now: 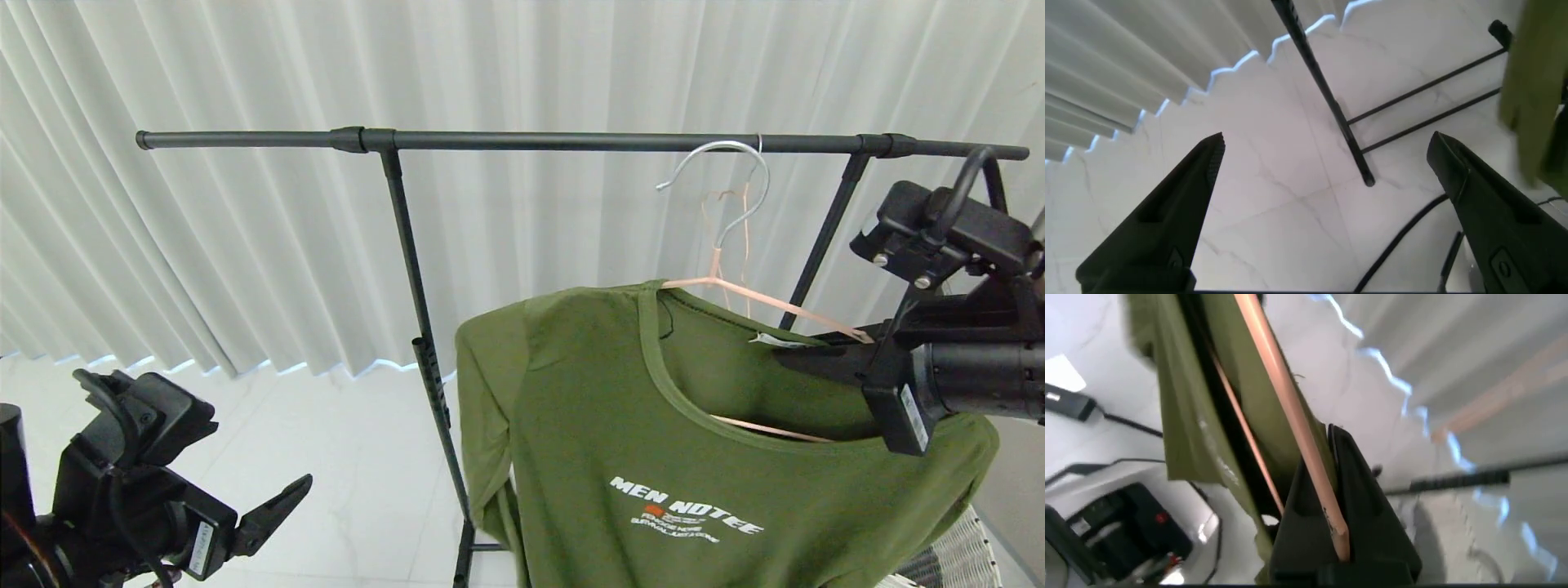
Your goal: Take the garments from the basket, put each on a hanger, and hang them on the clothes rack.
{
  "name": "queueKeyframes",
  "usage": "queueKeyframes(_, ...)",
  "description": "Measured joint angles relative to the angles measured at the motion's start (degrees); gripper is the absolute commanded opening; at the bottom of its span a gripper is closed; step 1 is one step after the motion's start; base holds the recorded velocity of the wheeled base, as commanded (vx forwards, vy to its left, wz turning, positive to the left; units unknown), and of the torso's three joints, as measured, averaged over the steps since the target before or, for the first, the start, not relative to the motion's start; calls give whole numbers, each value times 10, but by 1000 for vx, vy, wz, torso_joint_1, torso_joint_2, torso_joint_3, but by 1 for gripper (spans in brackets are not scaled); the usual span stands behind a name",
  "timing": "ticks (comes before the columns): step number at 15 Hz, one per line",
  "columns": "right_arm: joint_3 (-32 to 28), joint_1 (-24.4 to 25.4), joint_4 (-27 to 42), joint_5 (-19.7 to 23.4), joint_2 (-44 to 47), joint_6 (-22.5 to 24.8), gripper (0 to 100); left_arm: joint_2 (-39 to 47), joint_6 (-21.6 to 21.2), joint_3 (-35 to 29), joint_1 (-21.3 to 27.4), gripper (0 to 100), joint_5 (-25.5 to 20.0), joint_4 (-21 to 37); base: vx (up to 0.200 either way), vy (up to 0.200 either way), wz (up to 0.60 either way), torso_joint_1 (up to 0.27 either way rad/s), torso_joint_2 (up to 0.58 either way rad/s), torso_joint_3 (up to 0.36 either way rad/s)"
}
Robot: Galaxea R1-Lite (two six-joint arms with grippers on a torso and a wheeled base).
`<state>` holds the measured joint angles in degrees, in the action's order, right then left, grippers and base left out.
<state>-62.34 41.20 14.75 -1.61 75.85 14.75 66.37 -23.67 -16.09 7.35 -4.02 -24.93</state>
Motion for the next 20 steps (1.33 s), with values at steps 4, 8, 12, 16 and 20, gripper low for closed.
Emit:
queueKeyframes(4,-39,0,36,-64,27,-131,0,-28,-1,2,1,100,1,-4,0,0,0,0,0,0)
queueKeyframes(8,-52,2,39,-98,43,-180,0,-33,-6,0,0,100,4,-5,0,0,0,0,0,0)
queueKeyframes(12,-53,-8,40,-133,55,-201,0,-32,-7,-8,4,100,4,-5,150,0,0,-5,-1,3)
queueKeyframes(16,-54,-21,37,-134,62,-206,0,-33,-6,-9,23,100,4,-5,200,0,0,8,4,2)
queueKeyframes(20,-52,-32,36,-134,65,-207,0,-33,-7,-11,37,100,4,-5,200,0,0,5,4,4)
